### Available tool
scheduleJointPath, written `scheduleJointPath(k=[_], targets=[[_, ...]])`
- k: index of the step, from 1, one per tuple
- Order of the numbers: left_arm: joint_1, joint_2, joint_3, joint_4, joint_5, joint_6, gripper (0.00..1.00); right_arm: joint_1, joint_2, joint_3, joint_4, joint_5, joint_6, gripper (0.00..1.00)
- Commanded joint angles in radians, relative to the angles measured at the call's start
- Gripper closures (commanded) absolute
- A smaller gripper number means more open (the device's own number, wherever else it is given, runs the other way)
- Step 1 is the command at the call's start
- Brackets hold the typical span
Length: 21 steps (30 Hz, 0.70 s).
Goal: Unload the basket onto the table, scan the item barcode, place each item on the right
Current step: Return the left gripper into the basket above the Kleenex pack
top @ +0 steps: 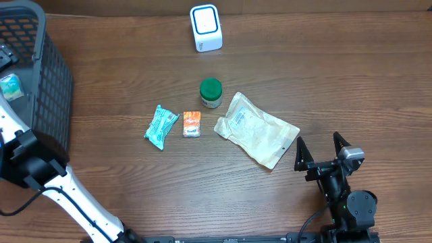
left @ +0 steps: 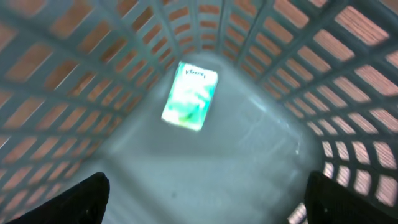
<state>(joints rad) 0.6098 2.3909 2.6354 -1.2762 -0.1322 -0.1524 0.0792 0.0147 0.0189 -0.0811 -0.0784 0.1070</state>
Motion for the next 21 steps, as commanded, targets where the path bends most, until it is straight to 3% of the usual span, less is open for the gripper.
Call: scheduleJointPath(k=[1,21], targets=[[0.006,0.037,-0.003,0.032,0.017,0.080,0.17,-0.003,-0.011,-0.011,0.004,-0.002,-0.004,0.00],[0.007,0.201,-0.004,0.091,0.045,0.104,0.19,-0.003,-0.011,-0.011,0.004,-0.002,-0.004,0.00]])
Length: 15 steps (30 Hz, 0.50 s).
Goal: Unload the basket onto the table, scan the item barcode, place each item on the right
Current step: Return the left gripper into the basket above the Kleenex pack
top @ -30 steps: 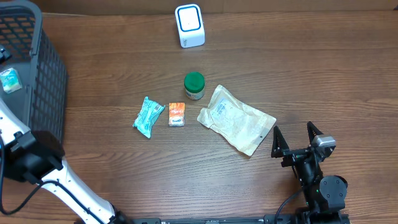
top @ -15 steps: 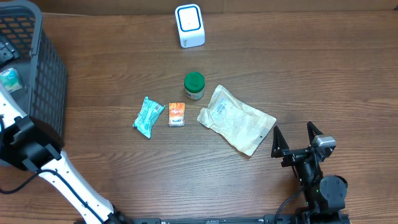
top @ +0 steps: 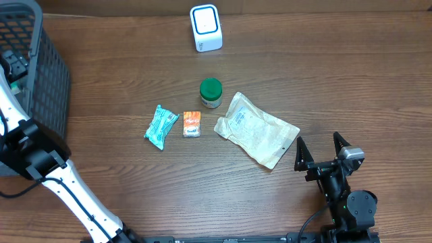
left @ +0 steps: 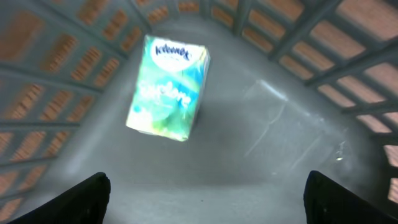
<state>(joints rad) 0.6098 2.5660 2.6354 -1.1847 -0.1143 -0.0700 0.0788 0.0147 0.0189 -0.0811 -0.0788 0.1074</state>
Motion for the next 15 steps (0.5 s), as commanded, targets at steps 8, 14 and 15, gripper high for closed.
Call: scheduleJointPath(k=[8,14,15], targets=[[0.008,0.030,-0.004,0.009,0.018,0.021,0.19,-0.002,-0.011,-0.011,0.004,-0.002,-0.004,0.00],[0.009,0.031,-0.037,0.005,0.008,0.021,0.19,-0.002,-0.011,-0.011,0.004,-0.002,-0.004,0.00],[0.009,0.031,-0.046,0.007,0.005,0.020,0.20,-0.002,-0.011,-0.011,0.004,-0.002,-0.004,0.00]])
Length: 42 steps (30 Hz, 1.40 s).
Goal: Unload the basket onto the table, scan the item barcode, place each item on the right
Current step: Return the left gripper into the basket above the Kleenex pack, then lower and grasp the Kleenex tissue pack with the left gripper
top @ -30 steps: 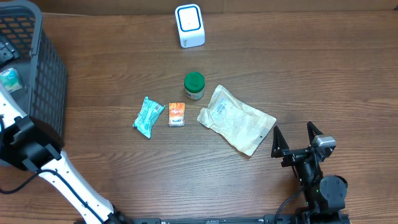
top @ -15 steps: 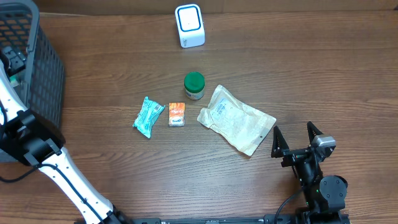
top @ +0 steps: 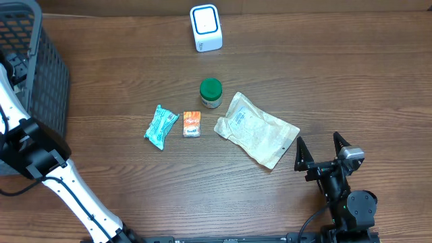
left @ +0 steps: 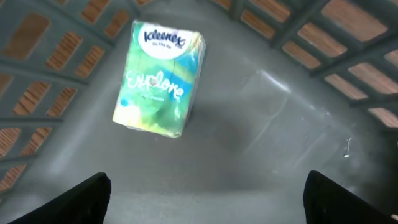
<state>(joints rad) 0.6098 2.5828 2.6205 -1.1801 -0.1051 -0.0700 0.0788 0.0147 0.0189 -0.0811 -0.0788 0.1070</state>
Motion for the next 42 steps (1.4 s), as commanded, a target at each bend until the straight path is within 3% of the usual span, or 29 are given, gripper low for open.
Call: scheduleJointPath(k=[1,21,29,37,38,40,42], targets=[[0.009,0.014,-0.044,0.007,-0.009,0.018,0.20,-0.002,-0.011,-0.011,0.004,-0.002,-0.004,0.00],[0.008,0.014,-0.237,0.366,-0.076,0.081,0.21,-0.002,-0.011,-0.011,0.004,-0.002,-0.004,0.00],[0.012,0.014,-0.335,0.445,-0.059,0.131,0.56,-0.002,-0.011,-0.011,0.004,-0.002,-0.004,0.00],[0.020,0.014,-0.424,0.483,-0.062,0.130,0.56,-0.002,-0.011,-0.011,0.004,-0.002,-0.003,0.00],[0.020,0.014,-0.424,0.486,-0.062,0.131,0.63,-0.002,-0.011,-0.011,0.004,-0.002,-0.003,0.00],[0.020,0.013,-0.424,0.491,-0.062,0.131,0.94,-0.002,-0.011,-0.011,0.004,-0.002,-0.004,0.00],[0.020,0.013,-0.423,0.489,-0.062,0.130,0.96,-0.002,-0.011,-0.011,0.004,-0.002,-0.004,0.00]])
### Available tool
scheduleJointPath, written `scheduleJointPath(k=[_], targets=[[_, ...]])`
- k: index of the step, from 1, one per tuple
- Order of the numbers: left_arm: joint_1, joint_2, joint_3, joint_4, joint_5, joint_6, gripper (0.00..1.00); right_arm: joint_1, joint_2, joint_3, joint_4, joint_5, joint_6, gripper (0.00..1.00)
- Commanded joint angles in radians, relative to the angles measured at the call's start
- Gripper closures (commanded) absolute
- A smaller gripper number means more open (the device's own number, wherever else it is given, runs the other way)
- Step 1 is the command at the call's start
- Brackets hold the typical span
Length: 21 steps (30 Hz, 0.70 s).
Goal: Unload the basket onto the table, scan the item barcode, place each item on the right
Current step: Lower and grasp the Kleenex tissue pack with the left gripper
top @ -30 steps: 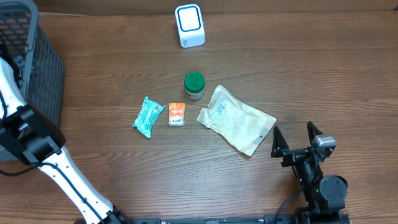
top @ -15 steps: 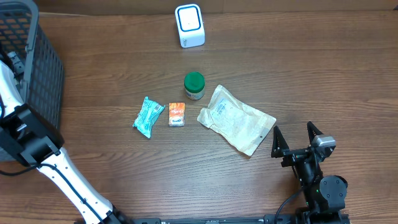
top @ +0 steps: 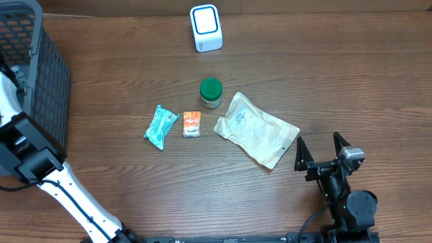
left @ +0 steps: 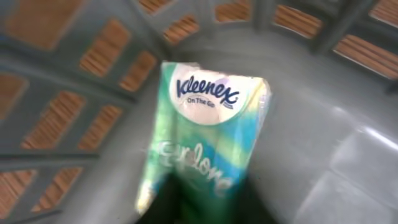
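Observation:
A green and blue Kleenex tissue pack [left: 208,130] lies on the grey floor of the dark mesh basket [top: 47,74] at the table's left edge, and it fills the left wrist view. My left gripper [left: 211,214] is down on the pack's near end. Its dark fingers show blurred on either side of the pack and look shut on it. In the overhead view only the left arm [top: 12,94] shows, reaching into the basket. The white scanner with a blue ring [top: 206,27] stands at the far middle. My right gripper [top: 320,152] rests open at the front right, holding nothing.
On the table's middle lie a teal packet [top: 160,126], a small orange packet [top: 192,124], a green-lidded jar [top: 210,93] and a large white pouch [top: 256,128]. The basket's mesh walls [left: 106,56] close in around the pack.
My left gripper has come down close onto the tissue pack. Its fingers have left the frame's bottom corners and now flank the pack's near end. The right arm has not moved.
My left gripper hung open high inside the basket with the tissue pack small below. At each later moment it was lower and the pack larger, the fingers wide apart. Now the fingers are on the pack. The right arm stayed still throughout.

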<state>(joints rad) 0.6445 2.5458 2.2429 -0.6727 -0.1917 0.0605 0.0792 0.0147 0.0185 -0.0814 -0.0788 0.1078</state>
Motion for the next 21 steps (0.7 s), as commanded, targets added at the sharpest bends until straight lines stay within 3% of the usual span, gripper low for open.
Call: scheduleJointPath(k=[1,8,12,21], targets=[[-0.015,0.049,-0.045,-0.023,0.024,0.000,0.96,-0.003,-0.011,-0.011,0.005,-0.002,-0.005,0.00],[-0.026,0.008,0.009,-0.130,0.025,-0.009,0.96,-0.003,-0.011,-0.011,0.005,-0.002,-0.005,0.00],[-0.035,-0.065,0.087,-0.198,0.037,-0.072,0.96,-0.003,-0.011,-0.011,0.005,-0.002,-0.005,0.00],[-0.082,-0.410,0.148,-0.267,0.305,-0.219,0.96,-0.003,-0.011,-0.011,0.005,-0.002,-0.005,0.00]])
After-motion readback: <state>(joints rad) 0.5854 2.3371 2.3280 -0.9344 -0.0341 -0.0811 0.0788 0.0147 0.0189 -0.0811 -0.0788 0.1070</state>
